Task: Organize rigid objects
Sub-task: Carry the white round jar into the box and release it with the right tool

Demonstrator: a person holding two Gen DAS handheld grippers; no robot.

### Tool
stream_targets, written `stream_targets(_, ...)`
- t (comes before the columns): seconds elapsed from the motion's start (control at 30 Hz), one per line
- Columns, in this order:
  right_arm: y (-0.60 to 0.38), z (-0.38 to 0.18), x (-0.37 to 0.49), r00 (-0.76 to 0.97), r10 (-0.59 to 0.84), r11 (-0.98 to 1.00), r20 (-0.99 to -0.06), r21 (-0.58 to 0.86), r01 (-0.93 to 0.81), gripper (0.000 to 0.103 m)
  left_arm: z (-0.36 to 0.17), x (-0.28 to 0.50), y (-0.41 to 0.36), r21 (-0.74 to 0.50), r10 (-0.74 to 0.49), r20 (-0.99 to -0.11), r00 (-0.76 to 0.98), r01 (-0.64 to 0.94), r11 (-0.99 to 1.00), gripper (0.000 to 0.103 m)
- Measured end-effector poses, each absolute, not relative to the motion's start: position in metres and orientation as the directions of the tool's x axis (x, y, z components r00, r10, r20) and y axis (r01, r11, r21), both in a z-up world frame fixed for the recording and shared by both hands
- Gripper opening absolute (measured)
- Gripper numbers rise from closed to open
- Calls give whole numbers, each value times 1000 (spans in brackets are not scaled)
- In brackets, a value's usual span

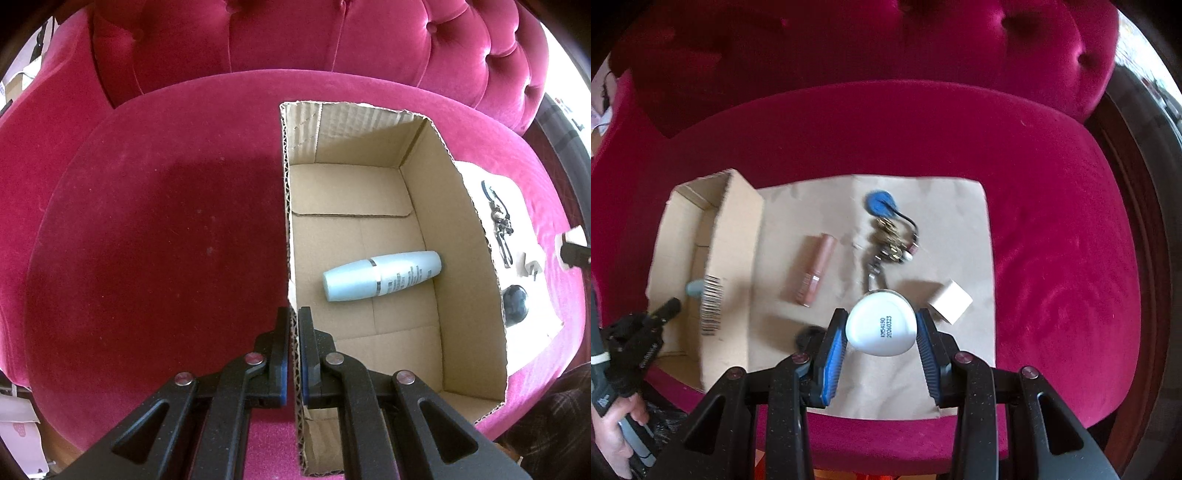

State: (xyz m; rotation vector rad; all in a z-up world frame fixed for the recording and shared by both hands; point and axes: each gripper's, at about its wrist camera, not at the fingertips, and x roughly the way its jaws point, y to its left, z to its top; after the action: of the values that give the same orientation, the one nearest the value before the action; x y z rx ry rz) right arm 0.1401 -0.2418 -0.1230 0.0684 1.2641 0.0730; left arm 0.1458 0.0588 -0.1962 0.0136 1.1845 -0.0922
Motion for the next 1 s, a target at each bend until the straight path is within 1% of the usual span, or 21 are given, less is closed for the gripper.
stream_targets(0.53, -177, -102, 170, 356, 162, 978, -920, 103, -181, 40, -195, 147, 59, -41, -64, -926, 371, 71, 997, 3)
stream_targets(0.57, -173, -101, 171, 361, 147, 980, -921, 86, -180, 40, -195, 147, 59, -40, -64, -926, 371, 71, 997, 3)
stream_targets(1.0, -111, -99, 182, 344, 223, 935, -912, 101, -339, 40, -196, 146, 61, -40, -62, -924, 376, 68, 997, 2)
